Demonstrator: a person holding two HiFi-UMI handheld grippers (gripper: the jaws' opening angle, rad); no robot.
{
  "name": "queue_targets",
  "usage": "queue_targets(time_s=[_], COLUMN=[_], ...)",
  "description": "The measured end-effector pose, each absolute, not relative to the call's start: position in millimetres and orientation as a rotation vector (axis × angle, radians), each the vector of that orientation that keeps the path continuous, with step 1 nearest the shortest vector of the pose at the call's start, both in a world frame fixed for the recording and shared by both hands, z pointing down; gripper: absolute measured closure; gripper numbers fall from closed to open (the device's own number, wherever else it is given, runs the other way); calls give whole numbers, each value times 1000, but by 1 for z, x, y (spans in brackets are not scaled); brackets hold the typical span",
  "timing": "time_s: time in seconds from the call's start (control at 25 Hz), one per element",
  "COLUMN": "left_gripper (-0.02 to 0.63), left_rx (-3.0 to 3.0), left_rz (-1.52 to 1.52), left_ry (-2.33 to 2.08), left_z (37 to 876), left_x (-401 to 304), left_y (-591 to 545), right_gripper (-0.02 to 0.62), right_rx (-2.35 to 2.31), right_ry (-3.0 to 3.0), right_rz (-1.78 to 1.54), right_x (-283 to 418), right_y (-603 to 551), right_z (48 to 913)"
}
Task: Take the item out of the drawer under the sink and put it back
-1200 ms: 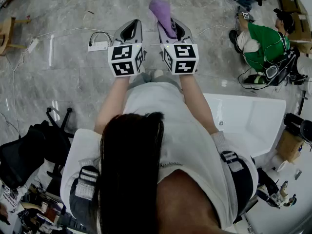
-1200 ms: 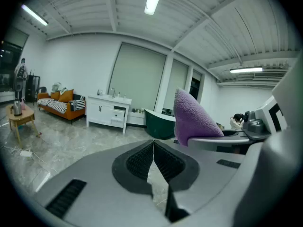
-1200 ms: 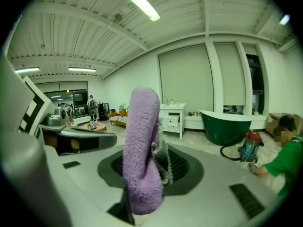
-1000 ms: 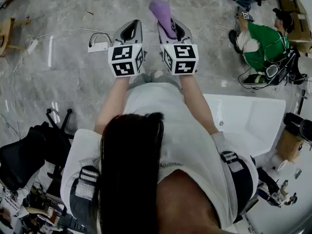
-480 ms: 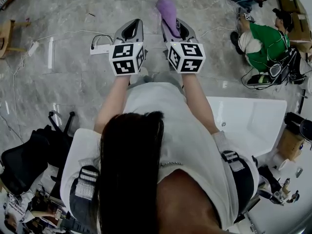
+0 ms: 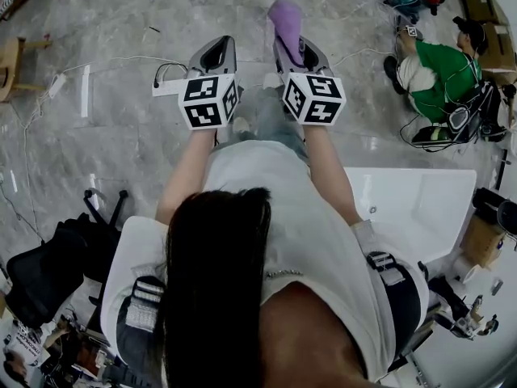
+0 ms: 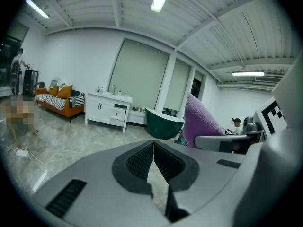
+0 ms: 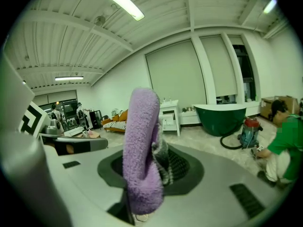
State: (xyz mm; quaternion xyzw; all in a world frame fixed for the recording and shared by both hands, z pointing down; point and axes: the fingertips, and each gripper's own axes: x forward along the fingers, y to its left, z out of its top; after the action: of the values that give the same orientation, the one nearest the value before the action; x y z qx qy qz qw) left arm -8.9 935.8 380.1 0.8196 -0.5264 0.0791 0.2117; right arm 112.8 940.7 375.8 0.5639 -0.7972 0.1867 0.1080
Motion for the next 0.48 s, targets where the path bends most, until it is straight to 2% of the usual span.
queue_targets(time_s=[0.48], left_gripper=[597], left_rx=[2266], left_rz=[194], left_ry=[-1508], left_z=[379], left_x=[2], left_y=[861], right_gripper=[439], right_rx=[1570], right_ry=[-2413], right_rz=[544], right_x=[111], right_y=[861], right_z=[385])
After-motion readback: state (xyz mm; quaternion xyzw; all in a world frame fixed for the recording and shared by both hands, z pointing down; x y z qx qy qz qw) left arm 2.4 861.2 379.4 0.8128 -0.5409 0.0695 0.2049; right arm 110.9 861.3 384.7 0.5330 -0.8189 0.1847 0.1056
